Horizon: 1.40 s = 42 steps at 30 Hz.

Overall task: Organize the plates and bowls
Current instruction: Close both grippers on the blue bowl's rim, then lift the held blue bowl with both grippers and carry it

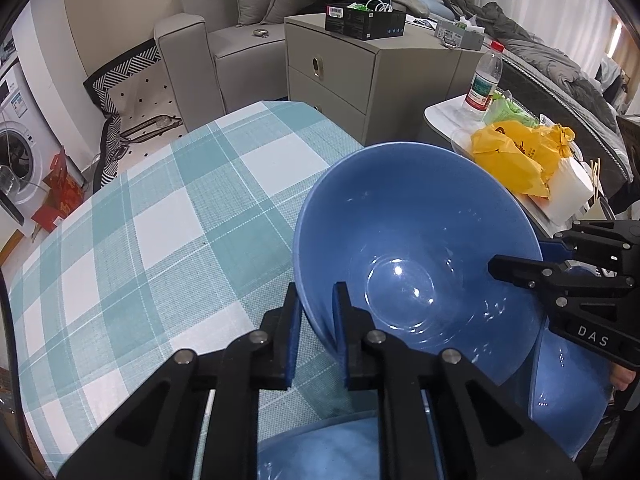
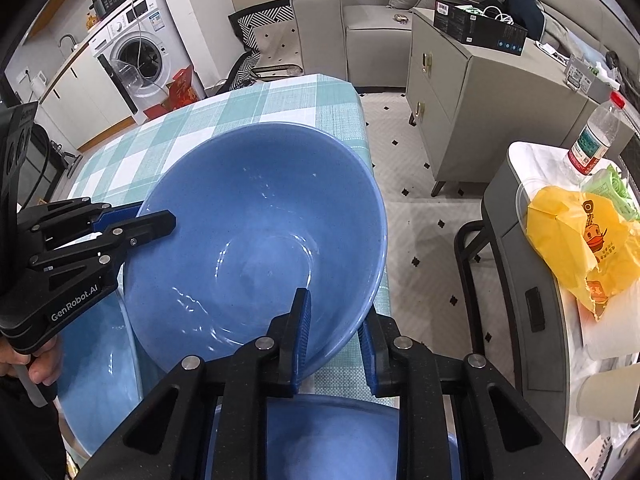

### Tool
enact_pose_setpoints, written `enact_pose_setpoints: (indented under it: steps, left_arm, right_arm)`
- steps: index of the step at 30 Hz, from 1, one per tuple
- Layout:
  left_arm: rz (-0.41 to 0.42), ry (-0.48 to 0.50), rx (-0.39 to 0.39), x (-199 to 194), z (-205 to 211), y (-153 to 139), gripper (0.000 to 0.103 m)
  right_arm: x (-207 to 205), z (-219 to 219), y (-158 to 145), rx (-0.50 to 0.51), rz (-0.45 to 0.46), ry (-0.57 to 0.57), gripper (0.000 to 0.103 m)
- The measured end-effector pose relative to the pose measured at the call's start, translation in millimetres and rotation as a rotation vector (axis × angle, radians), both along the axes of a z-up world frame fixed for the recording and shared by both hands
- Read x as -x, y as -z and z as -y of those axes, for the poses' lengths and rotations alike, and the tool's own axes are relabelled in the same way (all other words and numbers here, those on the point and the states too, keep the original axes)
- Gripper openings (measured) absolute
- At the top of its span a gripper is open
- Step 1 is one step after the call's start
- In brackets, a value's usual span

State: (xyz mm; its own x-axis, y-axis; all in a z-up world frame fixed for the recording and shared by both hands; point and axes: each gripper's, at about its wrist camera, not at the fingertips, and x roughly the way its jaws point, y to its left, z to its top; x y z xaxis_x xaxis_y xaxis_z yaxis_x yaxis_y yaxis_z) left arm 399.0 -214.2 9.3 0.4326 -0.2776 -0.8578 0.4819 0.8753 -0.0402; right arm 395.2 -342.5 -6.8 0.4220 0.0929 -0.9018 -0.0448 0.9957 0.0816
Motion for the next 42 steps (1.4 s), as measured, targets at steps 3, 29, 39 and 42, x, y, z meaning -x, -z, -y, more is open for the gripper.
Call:
enact_pose_setpoints:
  steps: [3, 29, 39, 42]
  left_arm:
    - [-0.001, 0.000, 0.003, -0.3, -0.4, -0.6, 0.013]
    - [0.081, -0.010, 0.024, 6.7, -1.9, -31.8, 0.013]
    - [0.125, -0.014, 0.033, 10.7, -2.9, -44.7, 0.013]
    - [0.136, -0.015, 0.040, 12.8, -4.2, -49.4, 0.013]
  right_arm:
    - [-0.3, 1.8, -1.2, -0.003, 0.003, 0.002, 0.022]
    - [7.1, 1.0, -32.8, -0.001, 0.092, 0.022, 0.021]
    - [12.7, -0.3, -45.6, 0.007, 0.129, 0.024, 0.021]
    - [15.4, -1.7, -51.6, 0.012, 0.143, 0.023, 0.021]
